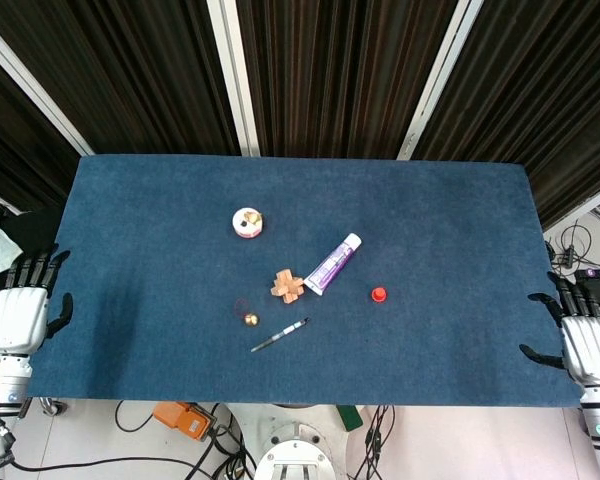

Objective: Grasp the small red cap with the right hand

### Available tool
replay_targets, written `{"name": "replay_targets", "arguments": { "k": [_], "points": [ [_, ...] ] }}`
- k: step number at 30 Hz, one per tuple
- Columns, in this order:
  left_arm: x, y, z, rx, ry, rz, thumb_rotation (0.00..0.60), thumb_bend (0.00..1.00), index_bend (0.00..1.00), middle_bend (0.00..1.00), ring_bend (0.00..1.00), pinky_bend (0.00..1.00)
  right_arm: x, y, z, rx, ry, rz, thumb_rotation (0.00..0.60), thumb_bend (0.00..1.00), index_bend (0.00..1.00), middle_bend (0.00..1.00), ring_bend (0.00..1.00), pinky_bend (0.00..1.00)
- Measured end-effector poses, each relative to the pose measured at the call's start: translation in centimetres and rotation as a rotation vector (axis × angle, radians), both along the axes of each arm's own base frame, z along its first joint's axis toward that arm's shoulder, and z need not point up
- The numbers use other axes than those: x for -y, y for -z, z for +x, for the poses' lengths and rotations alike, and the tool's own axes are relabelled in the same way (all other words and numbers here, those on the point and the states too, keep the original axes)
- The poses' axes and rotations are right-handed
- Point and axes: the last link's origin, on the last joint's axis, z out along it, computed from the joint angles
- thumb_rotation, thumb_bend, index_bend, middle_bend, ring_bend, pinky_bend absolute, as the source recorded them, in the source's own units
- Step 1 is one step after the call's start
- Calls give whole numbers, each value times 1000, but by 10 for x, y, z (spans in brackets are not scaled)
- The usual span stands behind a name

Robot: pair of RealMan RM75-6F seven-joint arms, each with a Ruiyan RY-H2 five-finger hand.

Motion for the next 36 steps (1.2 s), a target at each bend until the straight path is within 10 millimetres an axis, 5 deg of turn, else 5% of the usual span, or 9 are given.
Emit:
{"name": "replay_targets", "arguments": {
  "k": [8,17,26,36],
  "points": [
    [1,0,1,3,1,-6,600,512,109,37,47,36,57,39,2,55,-24,79,600,325,392,114,129,93],
    [1,0,0,-2,0,-7,600,511,109,37,47,36,96,88,27,87,-72,192,600,358,417,114,129,93],
    [0,0,-1,-10,-3,-11,600,512,109,37,46,36,118,135,54,133,-117,285,600,401,424,114,129,93],
    [0,0,-1,-16,-3,-13,600,511,109,37,47,36,124,166,67,200,-120,346,600,464,444,114,129,93]
  ]
}}
